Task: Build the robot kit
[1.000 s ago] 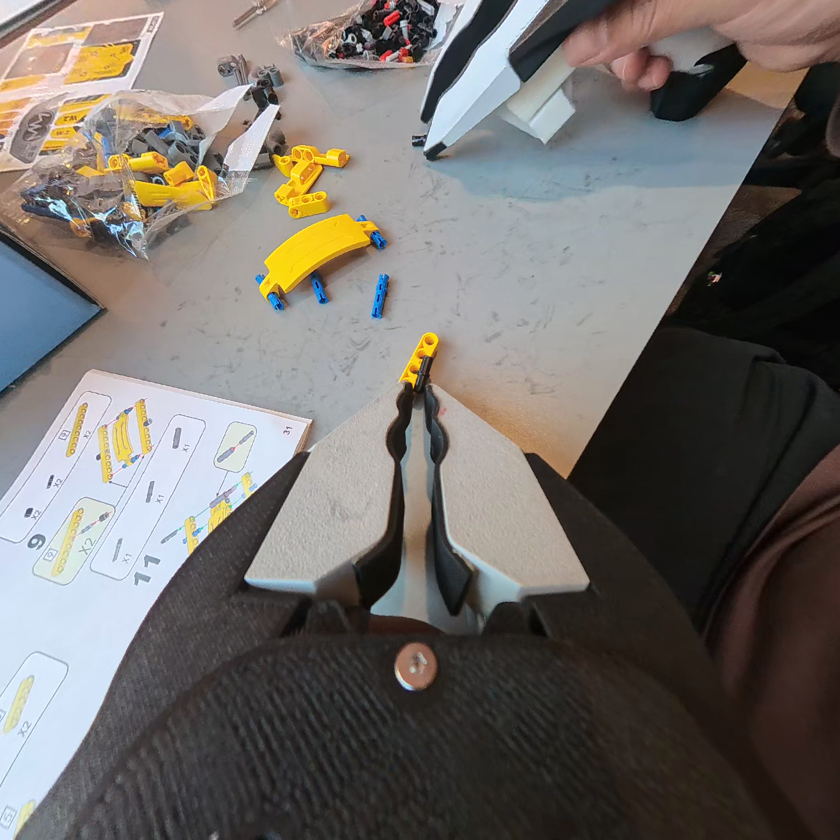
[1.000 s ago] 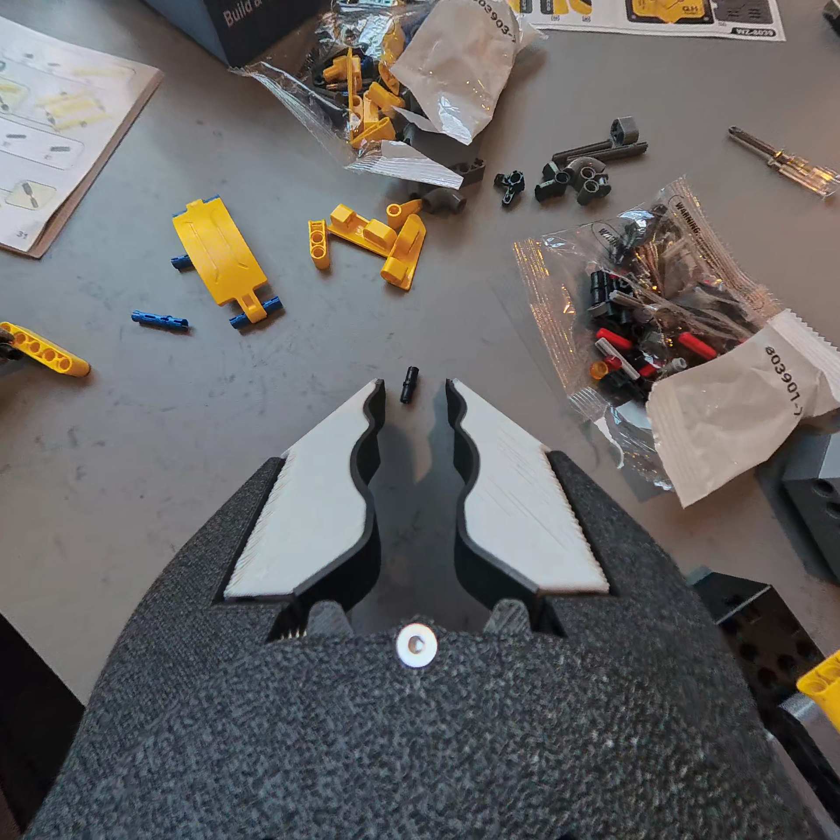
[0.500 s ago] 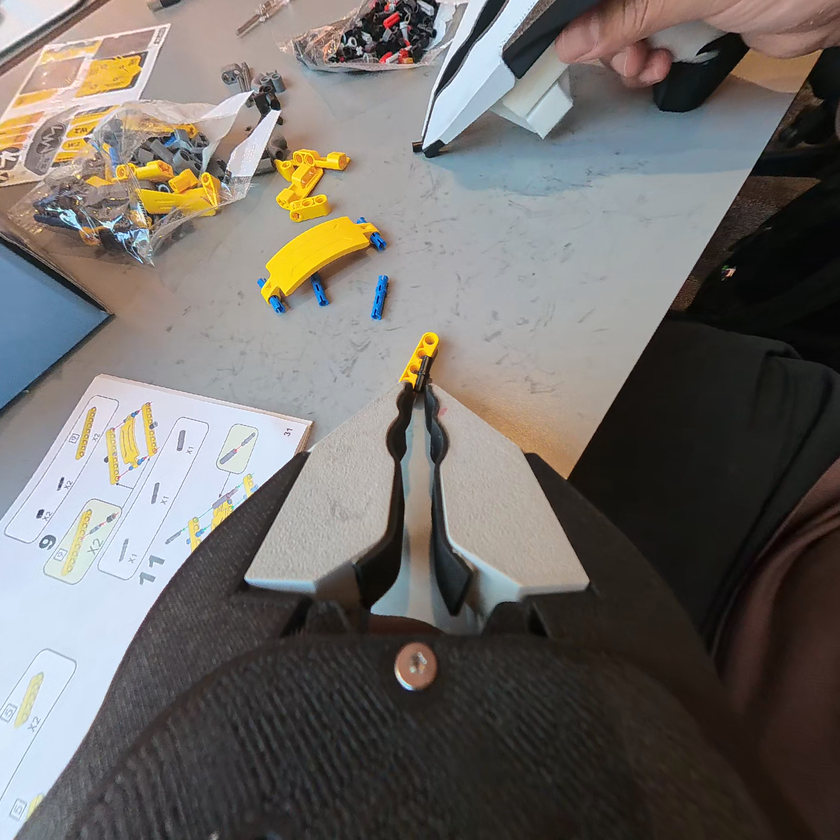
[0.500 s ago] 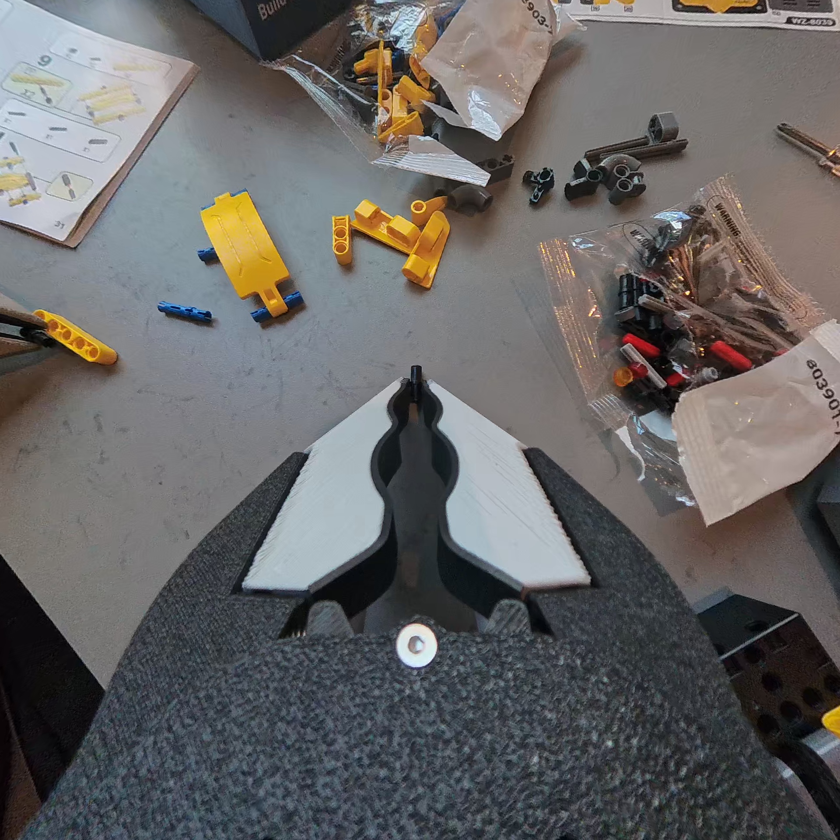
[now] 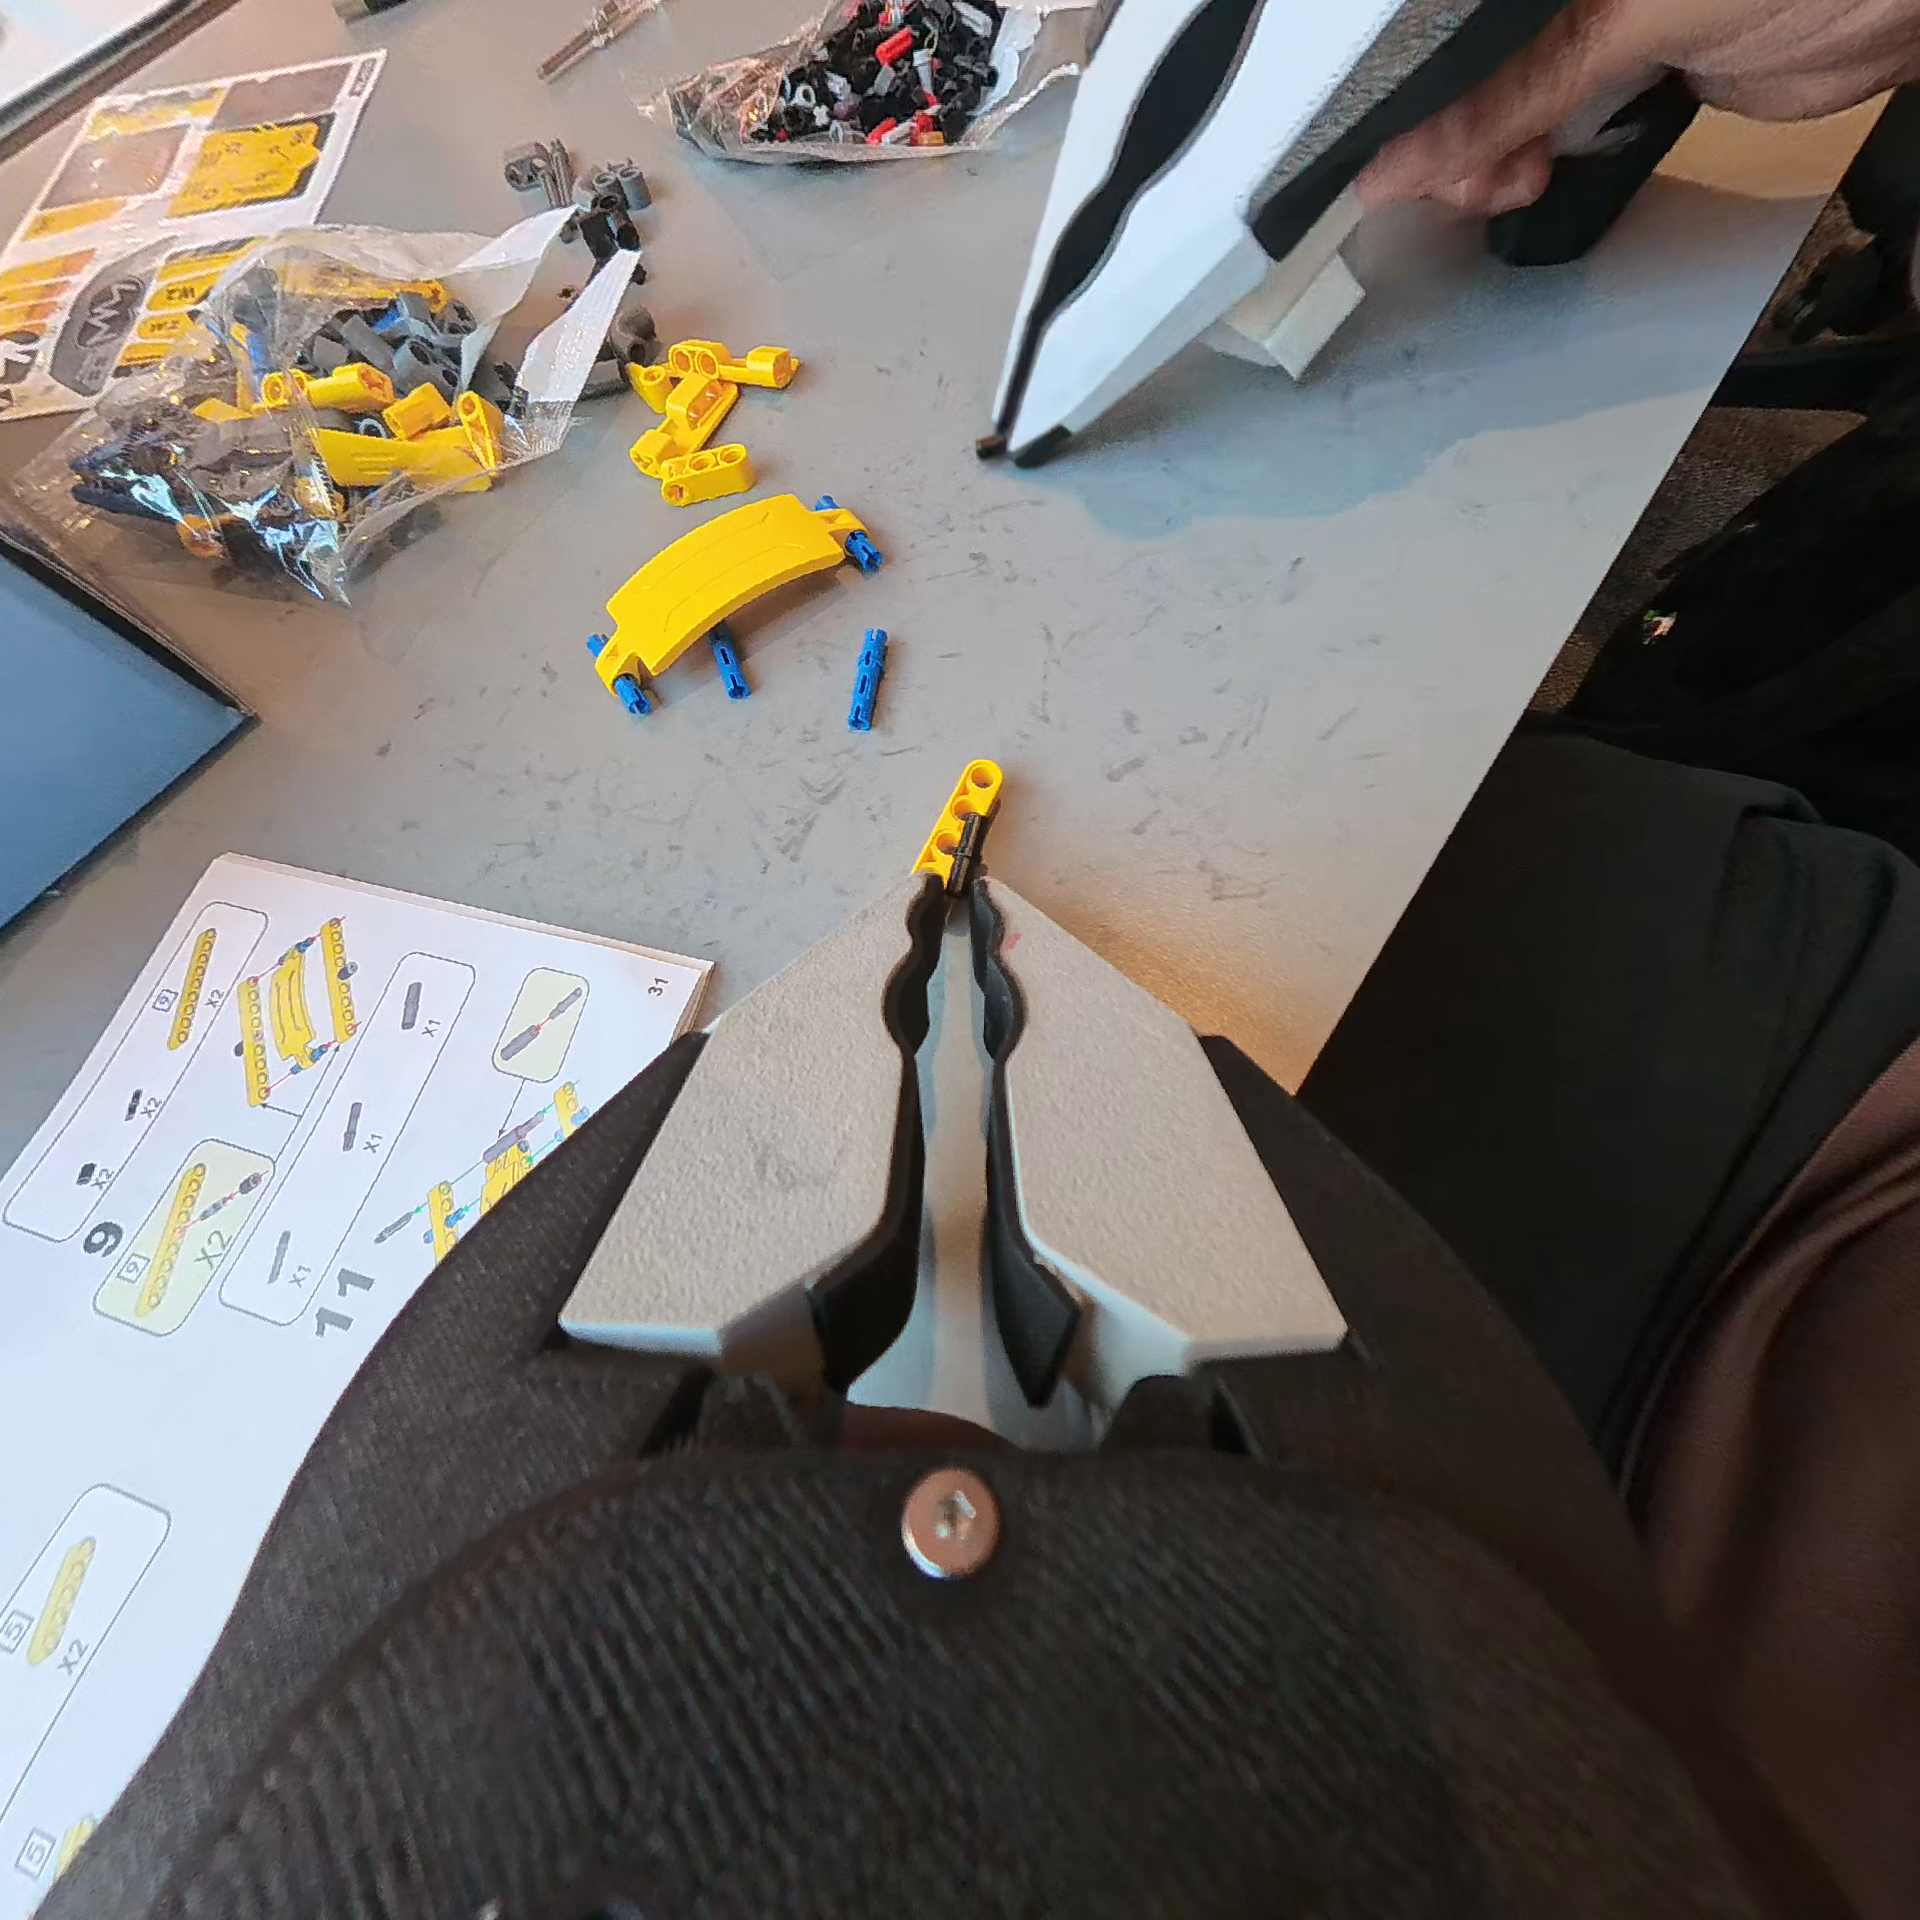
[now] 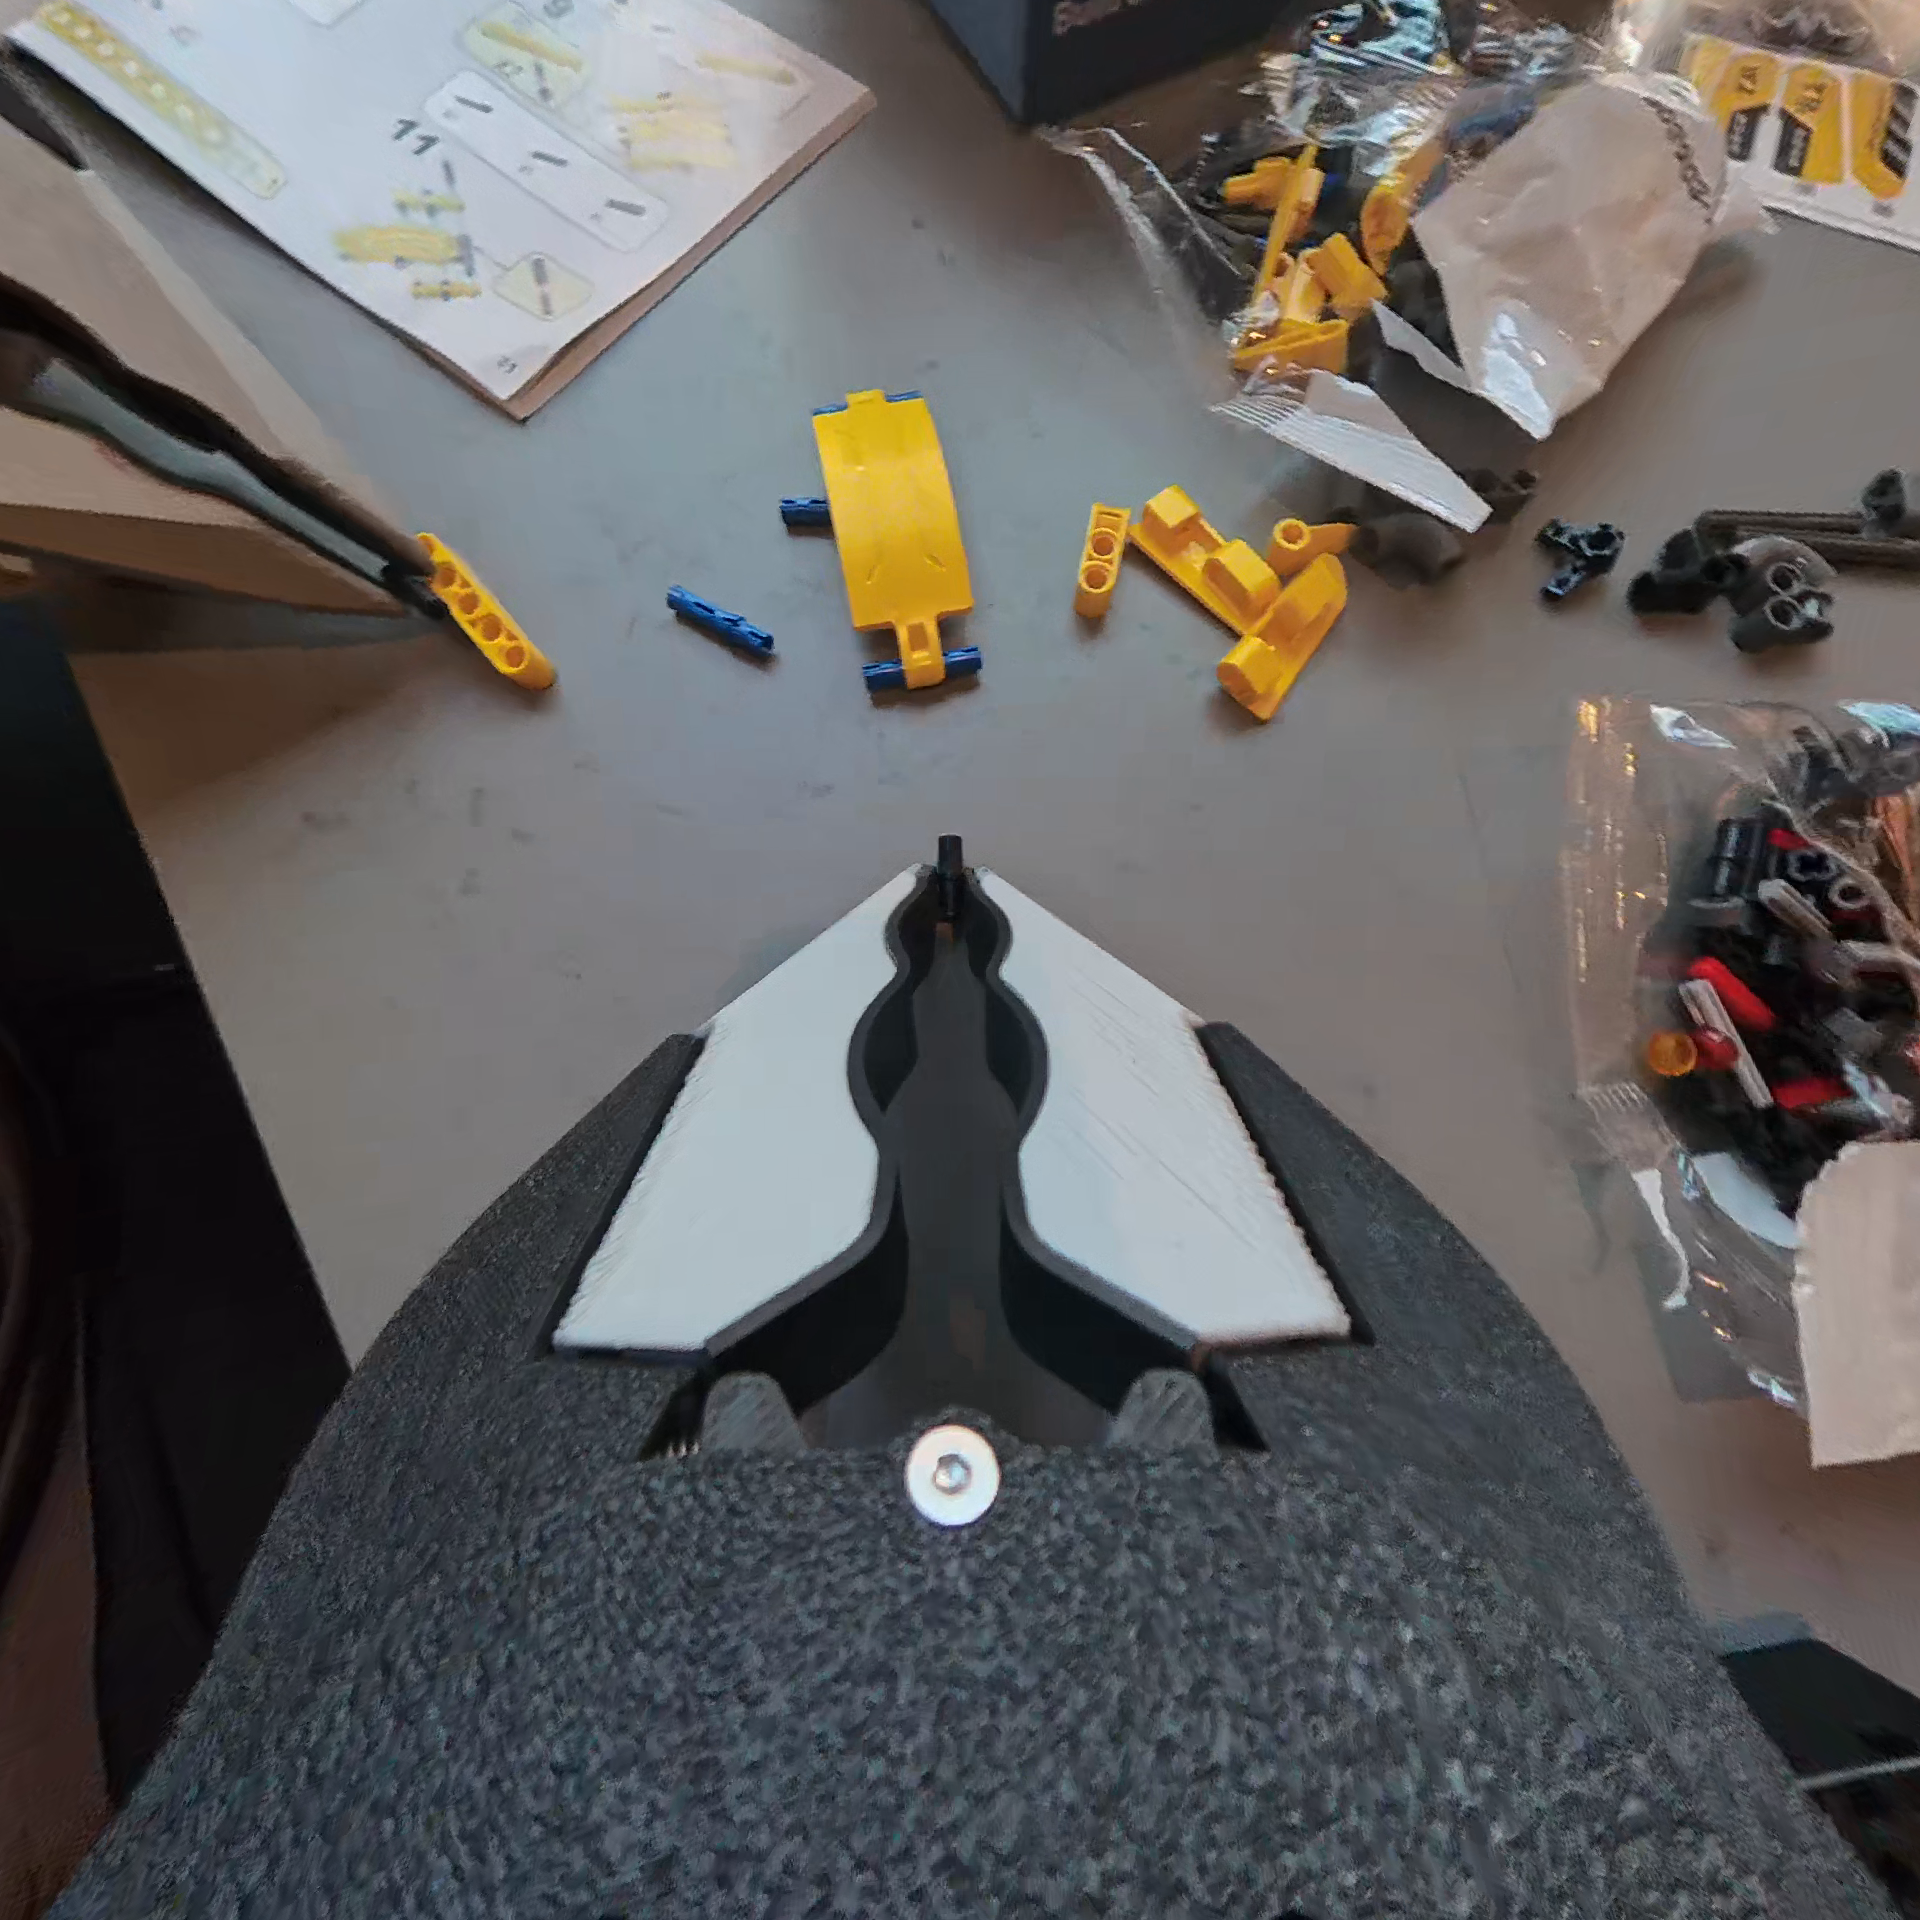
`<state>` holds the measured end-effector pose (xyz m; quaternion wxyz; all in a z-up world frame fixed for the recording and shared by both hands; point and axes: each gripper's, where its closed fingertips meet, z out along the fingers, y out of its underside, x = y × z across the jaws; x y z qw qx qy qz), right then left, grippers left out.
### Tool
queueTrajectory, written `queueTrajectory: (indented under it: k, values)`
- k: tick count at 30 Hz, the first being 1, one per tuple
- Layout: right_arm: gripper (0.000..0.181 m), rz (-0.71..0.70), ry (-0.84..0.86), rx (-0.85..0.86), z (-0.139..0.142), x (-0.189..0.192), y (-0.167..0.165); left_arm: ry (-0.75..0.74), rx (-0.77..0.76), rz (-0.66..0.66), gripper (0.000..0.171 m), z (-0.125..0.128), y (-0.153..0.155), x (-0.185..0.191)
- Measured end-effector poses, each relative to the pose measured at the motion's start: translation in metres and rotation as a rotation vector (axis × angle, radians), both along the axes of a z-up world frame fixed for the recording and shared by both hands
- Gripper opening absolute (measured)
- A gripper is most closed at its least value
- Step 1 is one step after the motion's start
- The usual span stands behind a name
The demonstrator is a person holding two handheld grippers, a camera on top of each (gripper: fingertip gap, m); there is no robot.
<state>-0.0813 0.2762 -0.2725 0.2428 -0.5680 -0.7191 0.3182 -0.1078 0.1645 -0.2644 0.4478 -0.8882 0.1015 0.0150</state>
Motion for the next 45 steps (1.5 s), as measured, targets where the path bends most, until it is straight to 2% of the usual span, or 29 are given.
queueTrajectory:
  k: [5,16,20,26,31,35,38,45]
  values:
    - [0.004,0.114,0.021,-0.002,0.003,0.001,-0.023,-0.002,0.0,0.002,0.001,0.0,0.0,0.0]
    - [0.005,0.232,0.037,-0.016,0.007,-0.016,-0.078,0.004,0.0,0.007,0.001,0.0,0.0,-0.001]
    - [0.017,0.233,0.019,0.003,0.003,-0.018,-0.079,0.008,0.001,0.007,0.003,0.0,0.0,-0.001]
    - [0.016,0.182,0.073,-0.076,0.015,-0.023,-0.07,0.014,0.001,0.005,0.009,0.0,0.0,0.0]
    - [0.016,0.125,0.087,-0.02,0.014,-0.04,-0.051,-0.002,0.027,-0.017,0.013,0.004,0.0,0.003]
    - [0.018,0.155,0.024,-0.045,0.006,-0.041,-0.055,-0.004,0.025,-0.02,0.014,0.003,0.0,0.003]
    - [0.014,0.179,0.01,-0.043,0.004,-0.04,-0.058,0.004,0.021,-0.021,0.014,0.003,-0.001,0.004]
    - [0.01,0.309,0.006,-0.029,0.003,-0.027,-0.085,-0.004,0.02,-0.017,0.013,0.003,-0.001,0.003]
